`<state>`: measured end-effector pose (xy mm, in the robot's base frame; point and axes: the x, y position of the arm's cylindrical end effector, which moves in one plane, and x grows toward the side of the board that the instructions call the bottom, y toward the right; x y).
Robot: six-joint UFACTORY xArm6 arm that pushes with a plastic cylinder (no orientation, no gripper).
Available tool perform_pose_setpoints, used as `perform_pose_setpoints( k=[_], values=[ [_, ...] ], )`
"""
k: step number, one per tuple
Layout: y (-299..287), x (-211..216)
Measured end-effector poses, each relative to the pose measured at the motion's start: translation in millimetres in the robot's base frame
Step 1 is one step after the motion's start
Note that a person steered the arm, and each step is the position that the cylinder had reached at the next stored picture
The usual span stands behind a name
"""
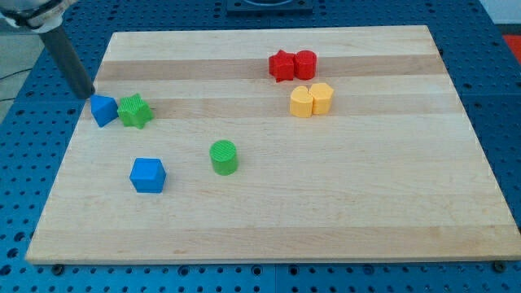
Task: Move the blue triangle to the top of the blue cube
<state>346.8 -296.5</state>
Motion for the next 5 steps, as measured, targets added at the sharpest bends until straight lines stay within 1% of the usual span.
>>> perform_pose_setpoints(
  k=[1, 2, 4, 5],
  values=[
    [16.6, 35.7],
    [17.5, 91.6],
    [29.3, 68.2],
    [48.8, 100.4]
  ],
)
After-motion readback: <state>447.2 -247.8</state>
